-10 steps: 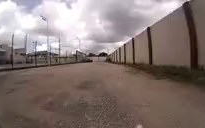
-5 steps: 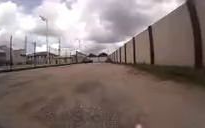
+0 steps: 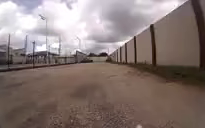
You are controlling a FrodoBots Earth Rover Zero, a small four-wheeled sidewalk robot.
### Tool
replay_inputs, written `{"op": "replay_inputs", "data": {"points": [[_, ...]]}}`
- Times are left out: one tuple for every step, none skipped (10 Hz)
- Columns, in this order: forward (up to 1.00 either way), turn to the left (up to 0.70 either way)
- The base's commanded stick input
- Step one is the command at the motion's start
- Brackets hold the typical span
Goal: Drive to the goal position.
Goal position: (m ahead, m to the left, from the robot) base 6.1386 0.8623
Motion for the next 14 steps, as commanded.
{"op": "replay_inputs", "data": {"points": [[0.50, -0.01], [0.50, -0.01], [0.50, -0.01], [0.50, -0.01], [0.50, -0.01], [0.50, -0.01], [0.50, -0.01], [0.50, -0.01], [0.50, -0.01], [0.50, -0.01], [0.50, -0.01], [0.50, -0.01], [0.50, -0.01], [0.50, -0.01]]}}
